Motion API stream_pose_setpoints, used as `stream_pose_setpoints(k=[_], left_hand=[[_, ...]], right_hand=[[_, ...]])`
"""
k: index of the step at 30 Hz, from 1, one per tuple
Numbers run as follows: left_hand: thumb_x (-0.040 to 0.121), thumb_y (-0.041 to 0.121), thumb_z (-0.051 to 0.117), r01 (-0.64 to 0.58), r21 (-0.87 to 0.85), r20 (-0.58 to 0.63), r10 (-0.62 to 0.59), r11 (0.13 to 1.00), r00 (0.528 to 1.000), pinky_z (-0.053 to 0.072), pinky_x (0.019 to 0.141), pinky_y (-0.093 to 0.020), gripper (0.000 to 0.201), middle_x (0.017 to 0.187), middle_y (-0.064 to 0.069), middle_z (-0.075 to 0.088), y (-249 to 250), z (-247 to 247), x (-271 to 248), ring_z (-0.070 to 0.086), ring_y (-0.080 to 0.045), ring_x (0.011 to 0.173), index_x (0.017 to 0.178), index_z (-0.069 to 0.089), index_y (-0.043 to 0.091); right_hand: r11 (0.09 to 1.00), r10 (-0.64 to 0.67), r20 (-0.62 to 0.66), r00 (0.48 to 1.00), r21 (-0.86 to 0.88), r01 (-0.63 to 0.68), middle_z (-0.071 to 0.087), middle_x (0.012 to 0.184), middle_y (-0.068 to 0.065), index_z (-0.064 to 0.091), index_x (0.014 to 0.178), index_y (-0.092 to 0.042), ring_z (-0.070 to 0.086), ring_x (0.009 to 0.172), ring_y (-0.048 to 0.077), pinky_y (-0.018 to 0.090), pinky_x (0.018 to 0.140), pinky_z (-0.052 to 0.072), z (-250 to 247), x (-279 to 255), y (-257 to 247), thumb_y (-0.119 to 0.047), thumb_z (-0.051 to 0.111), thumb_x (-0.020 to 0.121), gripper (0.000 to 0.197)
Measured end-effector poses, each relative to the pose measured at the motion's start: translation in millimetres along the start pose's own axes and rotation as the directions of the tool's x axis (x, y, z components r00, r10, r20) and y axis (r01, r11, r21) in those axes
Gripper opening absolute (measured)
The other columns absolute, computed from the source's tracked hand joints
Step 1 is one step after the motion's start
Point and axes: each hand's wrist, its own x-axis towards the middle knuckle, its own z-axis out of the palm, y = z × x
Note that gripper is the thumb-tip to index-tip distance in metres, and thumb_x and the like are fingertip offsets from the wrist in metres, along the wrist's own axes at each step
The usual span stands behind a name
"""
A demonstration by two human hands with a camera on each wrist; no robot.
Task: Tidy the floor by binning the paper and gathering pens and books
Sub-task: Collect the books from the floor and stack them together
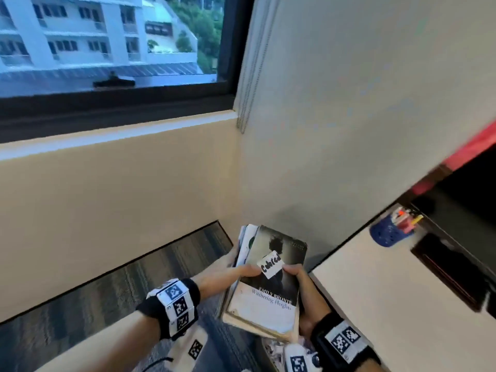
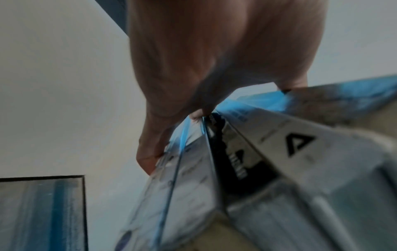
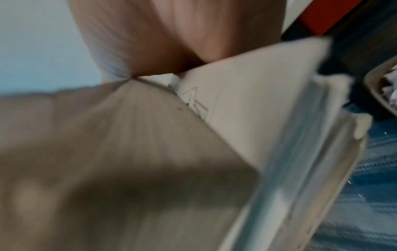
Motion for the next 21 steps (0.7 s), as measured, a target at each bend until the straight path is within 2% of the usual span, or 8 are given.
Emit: stream_pose_setpoints(k=[2, 5, 7, 10, 12, 14, 18, 21], left_hand=[[0.081, 0.041, 0.072, 0.013, 0.0, 0.06, -0.013, 1.0, 0.998, 0.052, 0.097, -0.04, 0.058, 0.116, 0.001, 0.071, 8.5, 29.9, 20.1, 0.07, -0.019, 0.101, 0.131, 0.043, 0.036], [0.072, 0.045, 0.078, 0.042, 0.003, 0.151, -0.041, 0.999, 0.988, 0.054, 0.094, -0.037, 0.086, 0.121, 0.0, 0.068, 18.7, 89.8, 62.4, 0.07, -0.019, 0.102, 0.144, 0.032, 0.031], [0.071, 0.044, 0.079, 0.034, 0.007, 0.188, -0.035, 0.999, 0.982, 0.053, 0.095, -0.037, 0.087, 0.122, 0.003, 0.067, 21.5, 126.3, 87.3, 0.069, -0.018, 0.104, 0.144, 0.033, 0.034], [0.07, 0.039, 0.075, 0.024, 0.02, 0.235, -0.028, 1.0, 0.972, 0.051, 0.098, -0.043, 0.065, 0.115, 0.001, 0.071, 31.0, 187.3, 128.0, 0.069, -0.021, 0.103, 0.13, 0.049, 0.039], [0.073, 0.034, 0.072, 0.016, 0.024, 0.245, -0.021, 1.0, 0.969, 0.053, 0.095, -0.039, 0.058, 0.112, 0.0, 0.072, 37.1, 218.1, 145.2, 0.07, -0.021, 0.1, 0.127, 0.052, 0.038], [0.074, 0.031, 0.069, 0.017, 0.035, 0.242, -0.025, 0.999, 0.97, 0.055, 0.087, -0.033, 0.057, 0.11, -0.001, 0.073, 44.1, 246.4, 166.5, 0.071, -0.02, 0.097, 0.127, 0.051, 0.036], [0.072, 0.03, 0.071, 0.003, 0.085, 0.218, -0.022, 0.996, 0.976, 0.054, 0.089, -0.031, 0.056, 0.109, 0.006, 0.073, 57.5, 273.3, 202.6, 0.07, -0.016, 0.101, 0.125, 0.053, 0.033], [0.07, 0.038, 0.073, 0.011, 0.19, 0.207, -0.051, 0.982, 0.977, 0.051, 0.096, -0.034, 0.061, 0.113, 0.01, 0.071, 64.6, 275.5, 226.8, 0.068, -0.012, 0.104, 0.127, 0.052, 0.039]], right_hand=[[0.995, -0.041, -0.075, 0.996, 0.086, 0.048, 0.061, 0.124, 0.026, 0.06, 0.127, -0.003, 0.061, 0.106, 0.038, 0.049, 0.103, 0.042, -26.5, -17.9, -7.7, -0.035, 0.067, 0.074, 0.061], [0.97, -0.087, -0.146, 0.985, 0.215, 0.117, 0.063, 0.122, 0.026, 0.063, 0.123, -0.002, 0.064, 0.101, 0.037, 0.048, 0.103, 0.041, -80.4, -42.5, -22.6, -0.03, 0.056, 0.081, 0.051], [0.943, -0.123, -0.158, 0.98, 0.29, 0.165, 0.063, 0.122, 0.025, 0.063, 0.122, -0.001, 0.064, 0.104, 0.039, 0.049, 0.103, 0.041, -114.1, -51.7, -29.6, -0.027, 0.049, 0.086, 0.047], [0.877, -0.2, -0.175, 0.964, 0.406, 0.256, 0.067, 0.112, 0.026, 0.067, 0.115, 0.002, 0.071, 0.088, 0.038, 0.047, 0.086, 0.051, -161.8, -65.9, -49.7, -0.021, 0.044, 0.089, 0.042], [0.844, -0.23, -0.153, 0.961, 0.461, 0.275, 0.07, 0.103, 0.026, 0.072, 0.102, 0.004, 0.072, 0.076, 0.037, 0.046, 0.069, 0.059, -181.4, -73.9, -62.2, -0.021, 0.043, 0.087, 0.041], [0.824, -0.247, -0.137, 0.959, 0.491, 0.282, 0.072, 0.096, 0.025, 0.074, 0.093, 0.005, 0.072, 0.07, 0.036, 0.044, 0.057, 0.06, -213.1, -72.5, -73.5, -0.022, 0.044, 0.086, 0.041], [0.836, -0.252, -0.12, 0.96, 0.474, 0.278, 0.071, 0.102, 0.024, 0.068, 0.109, 0.005, 0.072, 0.076, 0.035, 0.042, 0.06, 0.06, -260.5, -54.0, -88.6, -0.025, 0.05, 0.086, 0.042], [0.886, -0.225, -0.179, 0.958, 0.372, 0.278, 0.069, 0.11, 0.022, 0.068, 0.112, -0.003, 0.07, 0.091, 0.034, 0.043, 0.084, 0.056, -288.1, -26.2, -98.3, -0.026, 0.049, 0.085, 0.04]])
